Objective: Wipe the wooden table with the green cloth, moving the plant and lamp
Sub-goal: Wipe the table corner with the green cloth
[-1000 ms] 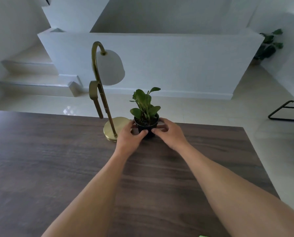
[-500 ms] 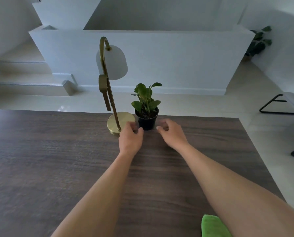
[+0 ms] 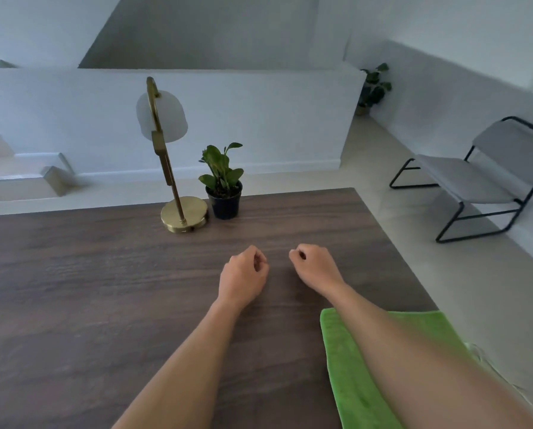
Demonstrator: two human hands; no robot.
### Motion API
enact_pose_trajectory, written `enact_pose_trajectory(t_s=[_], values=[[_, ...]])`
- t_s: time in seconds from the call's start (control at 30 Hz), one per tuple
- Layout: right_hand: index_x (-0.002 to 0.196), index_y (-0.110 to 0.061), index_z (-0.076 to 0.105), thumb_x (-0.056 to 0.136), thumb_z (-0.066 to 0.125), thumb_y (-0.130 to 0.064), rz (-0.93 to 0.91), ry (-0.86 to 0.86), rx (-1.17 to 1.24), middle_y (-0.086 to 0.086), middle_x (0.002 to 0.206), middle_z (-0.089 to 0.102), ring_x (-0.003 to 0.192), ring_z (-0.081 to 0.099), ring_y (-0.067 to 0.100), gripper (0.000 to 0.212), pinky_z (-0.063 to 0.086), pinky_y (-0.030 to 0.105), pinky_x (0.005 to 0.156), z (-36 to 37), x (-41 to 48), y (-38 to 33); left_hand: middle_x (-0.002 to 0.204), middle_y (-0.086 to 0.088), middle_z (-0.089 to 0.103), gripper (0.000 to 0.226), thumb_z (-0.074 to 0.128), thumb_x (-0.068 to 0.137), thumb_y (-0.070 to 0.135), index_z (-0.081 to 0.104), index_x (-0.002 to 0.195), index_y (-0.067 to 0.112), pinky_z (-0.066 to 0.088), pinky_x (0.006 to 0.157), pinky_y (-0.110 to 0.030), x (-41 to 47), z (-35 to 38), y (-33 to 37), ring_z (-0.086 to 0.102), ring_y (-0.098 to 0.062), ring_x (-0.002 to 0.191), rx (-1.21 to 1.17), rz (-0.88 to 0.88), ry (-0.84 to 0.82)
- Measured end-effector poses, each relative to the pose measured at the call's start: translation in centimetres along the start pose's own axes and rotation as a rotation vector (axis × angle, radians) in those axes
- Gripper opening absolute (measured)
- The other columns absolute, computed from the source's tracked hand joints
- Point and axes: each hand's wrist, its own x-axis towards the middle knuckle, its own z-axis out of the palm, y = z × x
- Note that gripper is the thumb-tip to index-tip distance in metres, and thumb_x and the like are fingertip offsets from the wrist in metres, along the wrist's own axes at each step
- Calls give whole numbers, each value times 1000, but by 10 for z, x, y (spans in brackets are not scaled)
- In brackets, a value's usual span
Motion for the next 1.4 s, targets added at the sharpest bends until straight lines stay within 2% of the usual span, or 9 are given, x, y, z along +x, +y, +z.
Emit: enact_pose_trajectory(t_s=[0.33,0.47,0.57,0.63,0.73,0.83,0.9,1.03,1.4], values=[[57,-15,39,93,47,-34,-36,50,-56,1,59,52,69,55,30,41,36,38,59,-41,-70,45,71,10,64,3,59,86,27,61,85,26,52,72,-35,-51,27,40,61,-11,72,-24,66,32],[62,-20,41,97,47,-31,-70,130,-40,-3,59,52,58,51,19,37,32,32,52,-57,-107,82,76,11,65,4,58,85,25,62,86,23,50,73,-34,-84,55,52,62,-15,77,-15,89,19],[84,-22,56,98,47,-27,-124,166,-59,-4,81,60,73,57,12,18,43,24,60,-65,-134,108,88,9,63,9,59,84,26,62,91,22,48,80,-38,-111,76,55,59,-17,86,18,147,25],[110,-18,59,96,46,-31,-149,179,-111,1,108,63,98,60,17,23,51,33,84,-67,-152,124,99,6,62,16,59,86,28,62,100,21,42,88,-38,-127,88,54,56,-18,97,80,163,32],[148,-21,35,97,40,-47,-144,47,-259,4,153,37,141,35,24,57,27,46,117,-70,-184,146,111,3,59,23,57,88,29,61,108,19,34,91,-38,-147,100,53,50,-20,109,146,167,48],[155,-36,6,94,27,-67,-102,-74,-442,-2,163,-7,151,-7,29,72,-3,57,119,-69,-206,162,117,1,56,28,55,90,32,59,114,19,32,96,-40,-159,106,53,47,-21,114,189,174,65],[154,-40,-4,90,14,-75,-61,-106,-530,-4,158,-20,148,-18,33,75,-13,64,114,-63,-210,167,120,1,54,30,54,91,34,58,117,19,30,99,-40,-162,107,50,45,-21,116,209,169,77],[151,-41,-15,84,2,-80,-62,-134,-598,-2,158,-23,145,-23,37,79,-15,70,110,-59,-201,163,122,2,53,30,52,93,38,58,117,22,25,101,-39,-155,102,41,43,-20,119,249,159,106],[149,-44,-16,83,2,-81,-135,-142,-599,-5,160,-22,145,-25,34,78,-11,69,111,-46,-98,141,142,6,47,39,50,94,34,54,133,32,17,111,-43,-32,82,11,33,-17,136,366,131,116]])
